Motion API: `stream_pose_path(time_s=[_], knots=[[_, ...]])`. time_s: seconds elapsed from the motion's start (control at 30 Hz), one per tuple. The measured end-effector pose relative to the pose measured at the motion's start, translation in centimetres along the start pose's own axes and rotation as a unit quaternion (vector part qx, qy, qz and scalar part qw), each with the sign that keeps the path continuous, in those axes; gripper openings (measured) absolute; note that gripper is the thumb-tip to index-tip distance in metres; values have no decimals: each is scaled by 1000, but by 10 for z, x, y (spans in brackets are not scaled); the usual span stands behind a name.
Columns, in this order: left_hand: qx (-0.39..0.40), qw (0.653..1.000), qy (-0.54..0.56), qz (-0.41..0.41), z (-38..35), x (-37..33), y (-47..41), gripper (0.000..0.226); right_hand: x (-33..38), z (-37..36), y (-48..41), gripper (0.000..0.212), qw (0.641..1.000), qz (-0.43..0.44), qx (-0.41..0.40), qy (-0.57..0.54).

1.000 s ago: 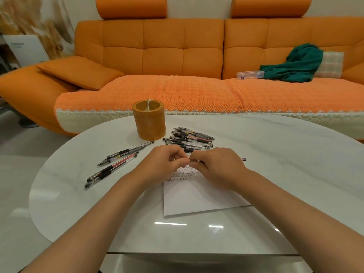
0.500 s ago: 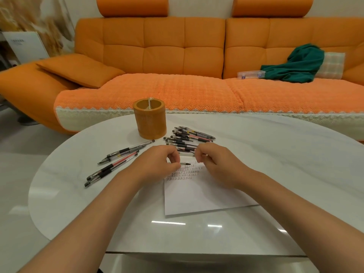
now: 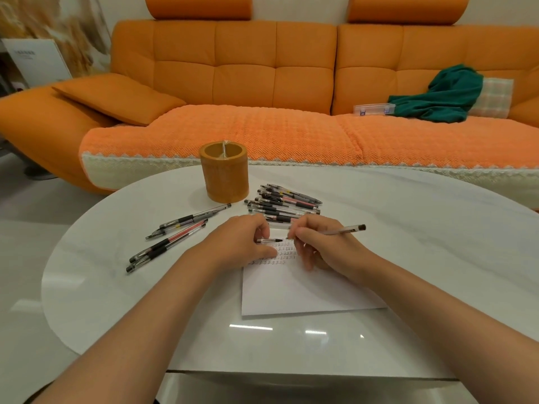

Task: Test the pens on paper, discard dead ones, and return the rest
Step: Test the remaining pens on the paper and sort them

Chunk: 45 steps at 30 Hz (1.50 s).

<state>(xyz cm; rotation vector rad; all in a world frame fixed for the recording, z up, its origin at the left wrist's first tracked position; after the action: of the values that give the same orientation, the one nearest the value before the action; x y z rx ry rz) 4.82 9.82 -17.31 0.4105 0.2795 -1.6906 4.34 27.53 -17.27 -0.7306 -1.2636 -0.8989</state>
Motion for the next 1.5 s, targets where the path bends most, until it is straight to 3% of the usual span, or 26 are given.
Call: stream_pose_path(time_s=[0.2, 0.4, 0.83, 1.5], knots=[[35, 999, 0, 23, -2, 2, -5, 35, 2, -3, 5, 10, 999, -10, 16, 43], [-4, 1000, -10, -10, -7, -4, -8, 35, -3, -5, 2, 17, 996, -7, 8, 88], [4, 1000, 4, 2, -10, -3, -14, 39, -4, -7, -3, 26, 986, 37, -9, 162], [4, 1000, 17, 9, -12, -1, -14, 37, -8, -4, -3, 25, 986, 50, -10, 158]])
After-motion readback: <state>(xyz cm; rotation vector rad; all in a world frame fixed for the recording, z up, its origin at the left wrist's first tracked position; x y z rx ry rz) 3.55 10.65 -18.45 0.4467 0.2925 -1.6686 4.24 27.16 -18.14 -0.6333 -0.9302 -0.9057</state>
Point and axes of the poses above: each hand's wrist, its own y-axis away from the middle knuckle, its own z-axis out of the back of the hand, x = y × z, the point moved 5 cm from there along -y, towards the middle knuckle, and after that the axes turned 4 degrees about -y, right-handed, at the moved point
